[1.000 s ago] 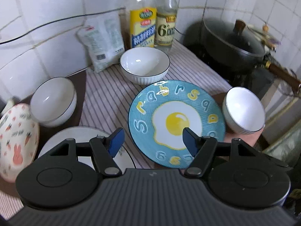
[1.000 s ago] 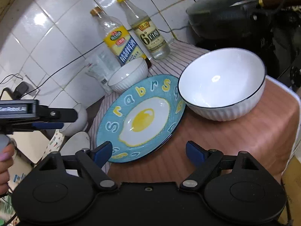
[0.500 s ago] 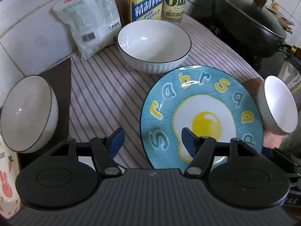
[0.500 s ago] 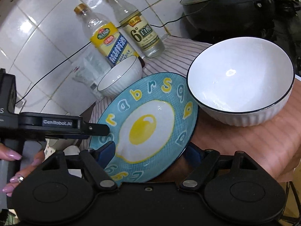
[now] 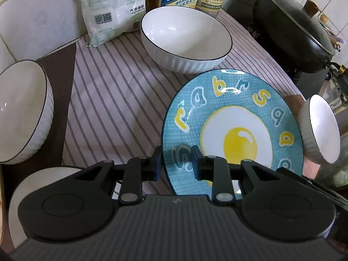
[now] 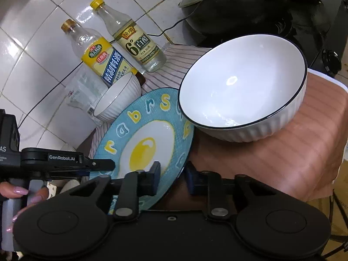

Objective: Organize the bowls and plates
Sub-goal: 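Close both grippers on opposite rims of the blue fried-egg plate, then lift the blue plate with both grippers and lower it onto the white plate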

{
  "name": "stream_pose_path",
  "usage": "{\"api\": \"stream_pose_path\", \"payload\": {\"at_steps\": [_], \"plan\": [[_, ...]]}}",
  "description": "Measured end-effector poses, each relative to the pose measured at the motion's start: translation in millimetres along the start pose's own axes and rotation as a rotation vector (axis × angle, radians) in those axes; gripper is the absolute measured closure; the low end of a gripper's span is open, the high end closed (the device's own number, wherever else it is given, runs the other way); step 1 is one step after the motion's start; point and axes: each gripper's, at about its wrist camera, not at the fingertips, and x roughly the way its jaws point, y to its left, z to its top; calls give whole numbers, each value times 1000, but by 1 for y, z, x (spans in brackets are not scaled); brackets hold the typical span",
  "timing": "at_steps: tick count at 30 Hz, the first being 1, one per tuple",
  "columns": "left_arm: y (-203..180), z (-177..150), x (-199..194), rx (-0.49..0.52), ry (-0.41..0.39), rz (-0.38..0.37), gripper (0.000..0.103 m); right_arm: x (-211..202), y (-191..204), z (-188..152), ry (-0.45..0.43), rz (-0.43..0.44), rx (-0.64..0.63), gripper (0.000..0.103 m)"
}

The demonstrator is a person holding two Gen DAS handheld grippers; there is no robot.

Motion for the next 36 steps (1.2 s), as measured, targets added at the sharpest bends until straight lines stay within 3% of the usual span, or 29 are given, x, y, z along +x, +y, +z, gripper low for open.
{"api": "stream_pose_path", "payload": {"at_steps": [6,13,19,26,36], "plan": [[0,-2,0,-3,-21,1,77,2,0,1,9,-2,-23,82],[0,2,-7,-40,14,3,82,0,10,9,50,-27,-79,82],[12,-6,-20,-89,35,-5,86,-1,6,8,108,44,-58,81],[18,-20,-44,-140,-8,-21,86,-4,10,7,160,88,-74,81],[16,-36,-88,-159,-71,34,86,-18,26,12,170,174,-128,81]]}}
